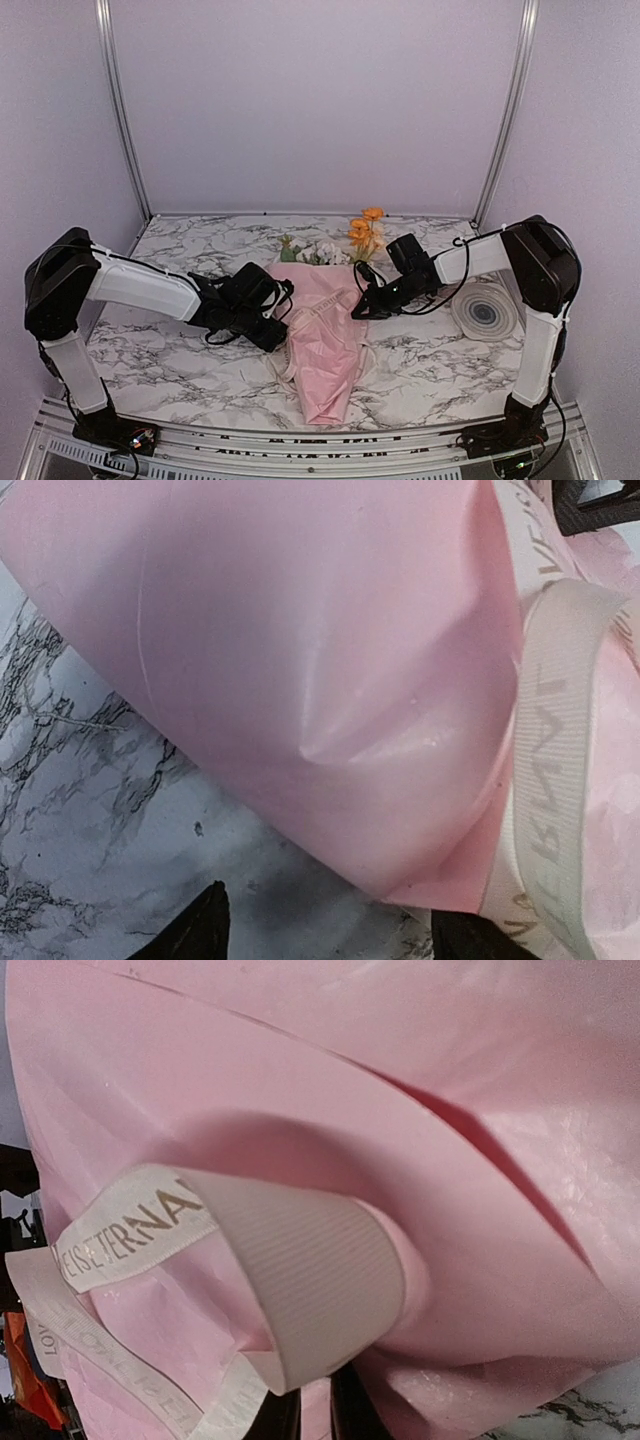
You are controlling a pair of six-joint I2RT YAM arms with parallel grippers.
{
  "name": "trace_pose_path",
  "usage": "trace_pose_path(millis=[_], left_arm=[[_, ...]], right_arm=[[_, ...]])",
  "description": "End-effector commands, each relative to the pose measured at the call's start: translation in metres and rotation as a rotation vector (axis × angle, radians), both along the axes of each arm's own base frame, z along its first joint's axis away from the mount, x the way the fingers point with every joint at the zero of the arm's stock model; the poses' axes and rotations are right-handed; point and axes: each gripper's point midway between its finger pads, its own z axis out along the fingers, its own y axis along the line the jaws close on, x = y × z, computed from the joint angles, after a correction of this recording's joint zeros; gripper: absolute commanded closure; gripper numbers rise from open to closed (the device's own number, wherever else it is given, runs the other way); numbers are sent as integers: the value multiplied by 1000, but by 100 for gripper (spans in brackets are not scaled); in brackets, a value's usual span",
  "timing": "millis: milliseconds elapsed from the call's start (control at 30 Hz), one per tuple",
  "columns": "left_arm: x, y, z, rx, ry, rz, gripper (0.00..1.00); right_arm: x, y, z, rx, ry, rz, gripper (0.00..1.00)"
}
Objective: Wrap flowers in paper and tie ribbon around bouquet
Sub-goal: Cross the ribbon over the folded bouquet.
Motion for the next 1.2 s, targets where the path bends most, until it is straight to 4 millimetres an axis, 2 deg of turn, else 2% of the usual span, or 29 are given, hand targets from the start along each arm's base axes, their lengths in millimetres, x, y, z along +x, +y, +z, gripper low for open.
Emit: trace_pose_path(millis=[0, 133, 267, 367, 500, 567, 600, 633, 700, 767, 867, 1100, 1167], left_arm=[[-4, -16, 27, -124, -20, -35, 27], [-8, -10, -2, -39, 36, -34, 26], [-9, -3, -26, 50, 77, -31, 33], [-12, -8, -32, 59, 96, -44, 34], [-22, -28, -32, 34, 100, -96, 30], [-25, -29, -35, 50, 108, -103, 38], [-26, -25, -37, 64, 116, -93, 50], [-27, -21, -38, 80, 120, -83, 57], [-30, -11, -40, 104, 127, -69, 82], [-34, -3, -37, 110, 129, -54, 99], [-33, 13, -29, 111, 120, -12, 100], [-11, 65, -14, 154, 54, 145, 100], [-8, 69, -5, 139, 43, 162, 100]], right_arm=[[-5, -11, -20, -68, 40, -12, 88], [-5, -11, -19, -66, 42, -13, 88], [-6, -11, -19, -66, 41, -13, 89], [-7, -11, -21, -66, 45, -14, 89], [-8, -12, -23, -66, 48, -16, 89], [-8, -11, -22, -63, 48, -15, 89], [-8, -11, -21, -59, 47, -12, 89], [-8, -10, -20, -58, 46, -12, 89], [-7, -10, -19, -59, 42, -11, 89], [-6, -10, -18, -60, 40, -10, 89], [-5, -10, -19, -60, 40, -11, 89], [-7, -10, -22, -62, 47, -9, 90], [-7, -10, -23, -65, 48, -7, 90]])
